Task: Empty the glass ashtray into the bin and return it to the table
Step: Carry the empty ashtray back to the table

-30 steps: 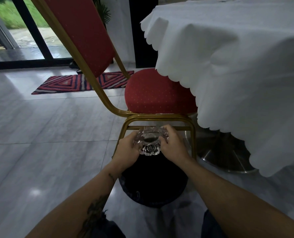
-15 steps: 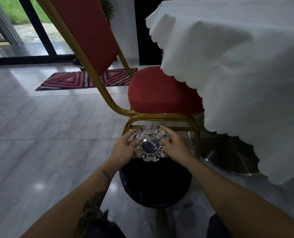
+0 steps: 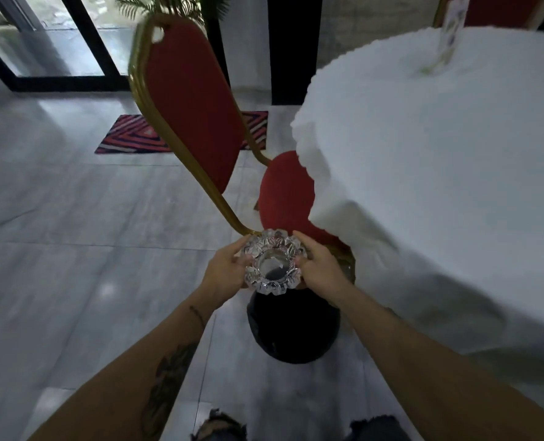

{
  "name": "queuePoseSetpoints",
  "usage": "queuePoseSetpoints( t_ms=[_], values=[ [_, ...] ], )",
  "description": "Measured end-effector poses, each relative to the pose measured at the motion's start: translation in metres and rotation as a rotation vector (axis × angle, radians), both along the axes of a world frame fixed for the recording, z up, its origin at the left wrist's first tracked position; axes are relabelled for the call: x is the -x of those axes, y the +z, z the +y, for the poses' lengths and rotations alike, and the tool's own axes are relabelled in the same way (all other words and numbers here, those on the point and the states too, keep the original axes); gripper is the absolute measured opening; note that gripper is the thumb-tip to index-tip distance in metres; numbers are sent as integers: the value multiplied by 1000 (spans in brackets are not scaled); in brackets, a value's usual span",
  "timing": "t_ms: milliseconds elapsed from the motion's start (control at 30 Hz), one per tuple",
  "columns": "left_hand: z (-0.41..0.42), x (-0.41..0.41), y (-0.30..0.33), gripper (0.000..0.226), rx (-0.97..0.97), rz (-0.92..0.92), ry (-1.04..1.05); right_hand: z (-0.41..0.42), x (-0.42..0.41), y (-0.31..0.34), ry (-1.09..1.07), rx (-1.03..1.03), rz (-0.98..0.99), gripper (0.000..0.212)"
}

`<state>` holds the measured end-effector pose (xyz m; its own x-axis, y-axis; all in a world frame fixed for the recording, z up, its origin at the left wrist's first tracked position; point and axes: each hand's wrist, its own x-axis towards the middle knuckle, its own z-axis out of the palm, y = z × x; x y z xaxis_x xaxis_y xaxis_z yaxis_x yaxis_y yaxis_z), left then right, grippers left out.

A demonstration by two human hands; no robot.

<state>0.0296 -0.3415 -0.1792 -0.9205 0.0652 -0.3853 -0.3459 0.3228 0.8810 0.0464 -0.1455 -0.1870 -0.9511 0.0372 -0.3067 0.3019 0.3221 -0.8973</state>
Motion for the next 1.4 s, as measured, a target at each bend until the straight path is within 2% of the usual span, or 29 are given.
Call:
queuePoseSetpoints(
  t_ms=[100,200,300,433,500,633,833,967,1033,1167,1400],
  values=[
    [1,1,67,39,21,22,-28,4,-5,72,-20,23,22,52],
    [13,1,129,34,15,21,-78,15,-12,131,-68,38,-1,55],
    [33,3,168,34,-5,18,-141,35,-14,164,-101,-33,17,54],
    [79,0,208,51,-74,37,-191,76,-28,202,-192,-51,14,34],
    [103,3,210,49,-77,33,-233,100,-34,213,-225,-67,18,30],
    [166,12,199,44,-57,30,-288,159,-44,218,-290,-108,17,30],
    [286,14,200,63,-38,-67,-271,267,-40,206,-385,-150,-12,36],
    [362,17,193,38,43,-51,-315,336,-31,187,-397,-165,-21,42],
    [393,22,186,33,104,-27,-343,364,-26,176,-403,-176,-24,41],
    [439,26,179,39,195,8,-365,406,-14,161,-399,-205,-43,39],
    [481,38,164,46,294,32,-346,442,1,146,-368,-327,-31,49]
  ],
)
